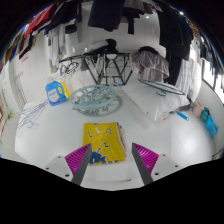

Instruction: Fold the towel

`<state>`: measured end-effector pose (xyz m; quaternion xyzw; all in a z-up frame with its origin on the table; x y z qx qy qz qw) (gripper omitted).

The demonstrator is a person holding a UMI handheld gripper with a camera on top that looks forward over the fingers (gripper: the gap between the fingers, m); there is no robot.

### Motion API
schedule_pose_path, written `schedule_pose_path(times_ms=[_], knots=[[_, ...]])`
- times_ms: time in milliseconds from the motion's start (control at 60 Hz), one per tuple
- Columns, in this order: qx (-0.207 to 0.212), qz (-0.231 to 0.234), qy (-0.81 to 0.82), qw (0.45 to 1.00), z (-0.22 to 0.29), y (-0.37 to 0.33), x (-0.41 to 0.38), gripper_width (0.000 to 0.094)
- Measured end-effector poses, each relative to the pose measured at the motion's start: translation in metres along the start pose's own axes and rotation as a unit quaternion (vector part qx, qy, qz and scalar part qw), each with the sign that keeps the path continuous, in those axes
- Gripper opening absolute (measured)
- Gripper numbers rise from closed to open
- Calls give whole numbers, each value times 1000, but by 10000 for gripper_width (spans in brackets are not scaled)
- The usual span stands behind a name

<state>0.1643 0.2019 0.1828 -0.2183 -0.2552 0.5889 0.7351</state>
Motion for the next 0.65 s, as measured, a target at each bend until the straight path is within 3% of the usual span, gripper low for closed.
schedule_pose_path(times_ms=[117, 283, 650], knots=[[-9, -17, -12, 1000, -4, -93, 25, 852], [-3, -3, 10, 1000, -17, -177, 44, 851], [13, -25, -1, 1000, -22, -190, 57, 858]])
Point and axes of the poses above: the point between the fingertips, and its own axes, seen from behind it with the camera up: x to the right, z up, y forward, the way the camera looks, the point moved 9 cm from there along -y, backward, against the way the camera looks, and after that the axes turned 10 degrees about -z, right-handed, at the moved point
